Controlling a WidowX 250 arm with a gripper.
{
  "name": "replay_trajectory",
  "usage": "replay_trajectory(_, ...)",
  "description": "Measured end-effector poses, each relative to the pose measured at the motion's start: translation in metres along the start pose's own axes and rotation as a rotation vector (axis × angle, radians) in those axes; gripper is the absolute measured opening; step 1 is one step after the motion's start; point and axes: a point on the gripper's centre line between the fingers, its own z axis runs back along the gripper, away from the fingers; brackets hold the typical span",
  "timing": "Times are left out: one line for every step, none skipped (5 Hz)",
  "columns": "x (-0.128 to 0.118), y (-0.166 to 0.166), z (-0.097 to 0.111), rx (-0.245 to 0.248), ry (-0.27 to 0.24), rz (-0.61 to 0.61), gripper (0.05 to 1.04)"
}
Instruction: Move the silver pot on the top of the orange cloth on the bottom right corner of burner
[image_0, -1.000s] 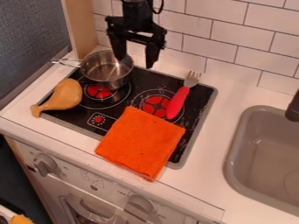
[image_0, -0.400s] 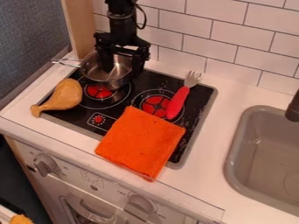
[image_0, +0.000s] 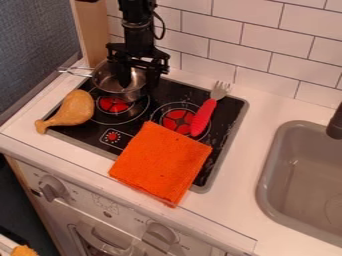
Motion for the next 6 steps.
replay_trajectory(0.002, -0.006, -0.002, 0.008, -0.012, -0.014, 0.364)
replay_trajectory(-0.001, -0.009, -0.006, 0.019, -0.009, -0.008, 0.166)
replay_trajectory(-0.004, -0.011, -0.007, 0.018, 0.0, -0.03, 0.085)
replay_trajectory(-0.005, -0.012, -0.007, 0.015, 0.01, -0.042, 0.083)
replay_trajectory(-0.004, -0.015, 0.0, -0.012, 0.028, -0.12, 0.083)
replay_trajectory(0.0, -0.023, 0.021, -0.065, -0.025, -0.206, 0.082)
